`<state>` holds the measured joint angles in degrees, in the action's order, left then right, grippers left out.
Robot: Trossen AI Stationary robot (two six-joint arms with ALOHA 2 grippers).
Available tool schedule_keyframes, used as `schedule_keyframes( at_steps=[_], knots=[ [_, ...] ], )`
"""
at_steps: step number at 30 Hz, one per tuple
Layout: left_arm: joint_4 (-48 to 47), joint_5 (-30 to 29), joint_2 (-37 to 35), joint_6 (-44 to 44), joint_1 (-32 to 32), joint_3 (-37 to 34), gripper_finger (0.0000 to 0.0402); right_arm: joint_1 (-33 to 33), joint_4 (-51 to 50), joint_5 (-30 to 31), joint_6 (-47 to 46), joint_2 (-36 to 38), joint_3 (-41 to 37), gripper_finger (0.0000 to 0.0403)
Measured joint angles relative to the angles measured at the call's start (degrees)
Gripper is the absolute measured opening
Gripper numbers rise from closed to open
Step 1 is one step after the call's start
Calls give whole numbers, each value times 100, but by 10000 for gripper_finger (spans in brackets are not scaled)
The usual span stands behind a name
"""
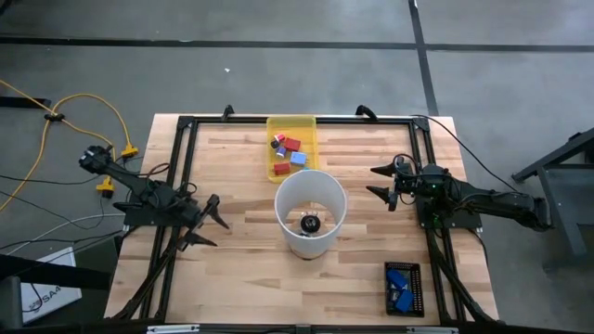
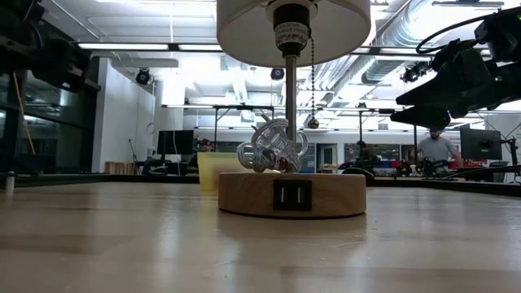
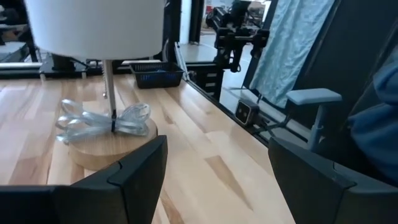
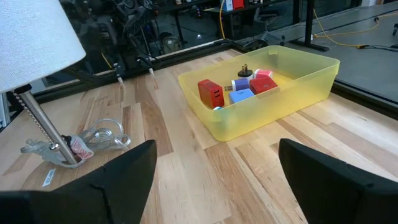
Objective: Pick & Place Office items
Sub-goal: Return to Home Position
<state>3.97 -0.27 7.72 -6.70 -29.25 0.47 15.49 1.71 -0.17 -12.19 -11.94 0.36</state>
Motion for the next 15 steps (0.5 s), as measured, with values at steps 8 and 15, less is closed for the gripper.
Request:
schedule_keyframes(
  at_steps=[8,15],
  knots=[
    [-395,71,-315,522,-317,-2,273,0,0,1,-1,0,0,325],
    [-377,46,-341,719,-508,-2,273,0,-1,1,1,0,0,325]
  ],
)
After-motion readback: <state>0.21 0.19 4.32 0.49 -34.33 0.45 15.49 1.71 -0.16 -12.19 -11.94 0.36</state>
